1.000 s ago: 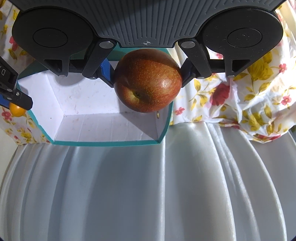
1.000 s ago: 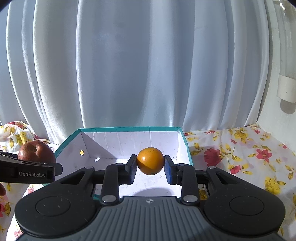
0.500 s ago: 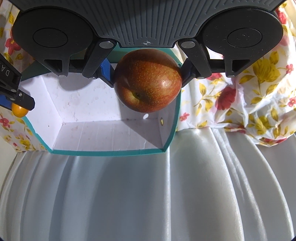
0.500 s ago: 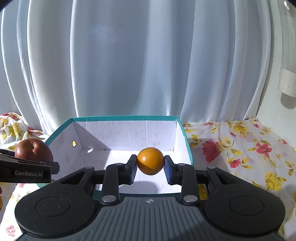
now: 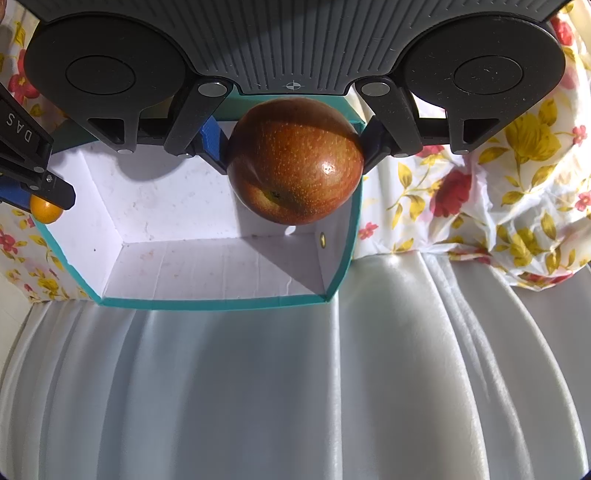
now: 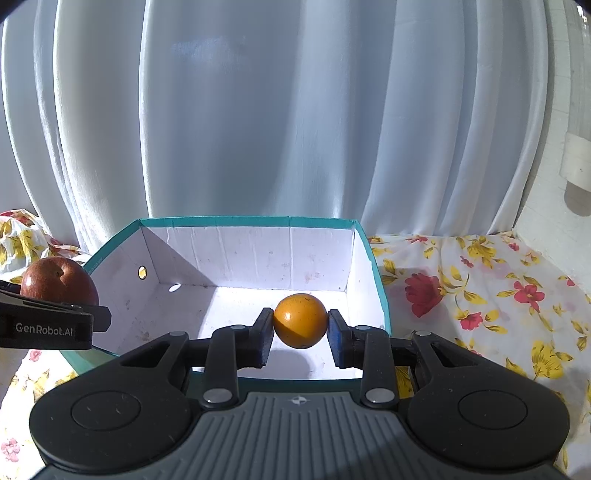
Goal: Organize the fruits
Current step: 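Carry apple and kumquat over the teal box and open both tools, then grasp a cherry tomato with the left tool while the right tool grasps a mandarin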
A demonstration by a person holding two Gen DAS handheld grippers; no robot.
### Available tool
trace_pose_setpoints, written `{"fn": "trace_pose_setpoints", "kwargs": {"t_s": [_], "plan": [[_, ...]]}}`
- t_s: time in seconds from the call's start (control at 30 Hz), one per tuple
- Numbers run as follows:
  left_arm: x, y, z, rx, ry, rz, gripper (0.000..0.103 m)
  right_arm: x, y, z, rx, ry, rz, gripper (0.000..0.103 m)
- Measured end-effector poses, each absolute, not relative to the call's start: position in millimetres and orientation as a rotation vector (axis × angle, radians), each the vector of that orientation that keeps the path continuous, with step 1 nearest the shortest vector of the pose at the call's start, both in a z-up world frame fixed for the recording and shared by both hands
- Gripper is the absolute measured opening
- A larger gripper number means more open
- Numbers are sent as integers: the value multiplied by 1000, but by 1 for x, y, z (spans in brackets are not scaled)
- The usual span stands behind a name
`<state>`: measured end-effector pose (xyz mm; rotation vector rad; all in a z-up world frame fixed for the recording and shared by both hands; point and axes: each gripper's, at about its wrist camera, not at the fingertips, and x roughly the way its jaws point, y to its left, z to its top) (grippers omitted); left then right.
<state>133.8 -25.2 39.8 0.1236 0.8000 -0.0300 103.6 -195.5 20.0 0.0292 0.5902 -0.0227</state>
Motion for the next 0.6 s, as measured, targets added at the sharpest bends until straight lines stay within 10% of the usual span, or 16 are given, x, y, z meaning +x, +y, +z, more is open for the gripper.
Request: {"fn": "trace_pose_setpoints", "kwargs": {"t_s": [0.23, 0.47, 0.6], "plan": [[136, -24, 38, 127, 798, -13, 79, 100, -197, 22, 33, 578, -33, 33], [119, -17, 56, 108, 693, -28, 85, 74, -201, 37, 45, 478, -32, 89], [98, -3, 66, 78, 637, -40, 86, 51, -204, 45, 39, 411, -11, 102]]}}
